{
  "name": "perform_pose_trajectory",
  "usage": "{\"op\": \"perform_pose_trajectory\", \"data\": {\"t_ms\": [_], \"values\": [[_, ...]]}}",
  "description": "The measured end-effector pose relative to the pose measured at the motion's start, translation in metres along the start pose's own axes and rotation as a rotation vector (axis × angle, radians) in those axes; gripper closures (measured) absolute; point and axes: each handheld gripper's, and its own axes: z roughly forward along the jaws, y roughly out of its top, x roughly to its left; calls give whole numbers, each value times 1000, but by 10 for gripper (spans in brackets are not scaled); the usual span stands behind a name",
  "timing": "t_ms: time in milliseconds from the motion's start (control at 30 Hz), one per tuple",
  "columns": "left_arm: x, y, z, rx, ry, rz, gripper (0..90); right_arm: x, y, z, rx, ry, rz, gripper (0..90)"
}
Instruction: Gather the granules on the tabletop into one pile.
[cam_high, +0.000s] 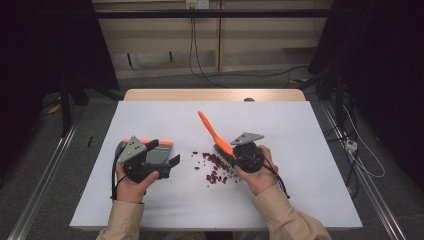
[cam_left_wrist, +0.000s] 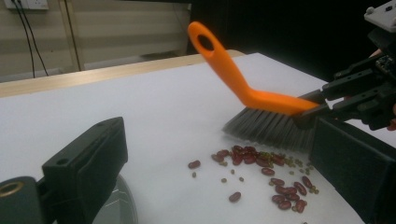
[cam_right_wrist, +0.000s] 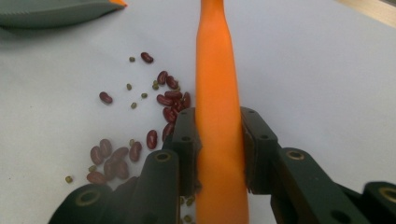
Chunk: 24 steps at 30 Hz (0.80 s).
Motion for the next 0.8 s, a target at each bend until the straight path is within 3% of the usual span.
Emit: {"op": "perform_pose_trajectory", "data": {"t_ms": [133, 333, 800], "values": [[0, 0, -1, 3, 3, 1, 46, -8, 0, -11, -32, 31, -1, 712], [1, 0, -3, 0, 9, -1, 46, -10, -2, -20, -51, 151, -8, 712], [3, -1, -7, -4, 6, -9, 46, 27, 2, -12, -32, 417, -45, 712]]}}
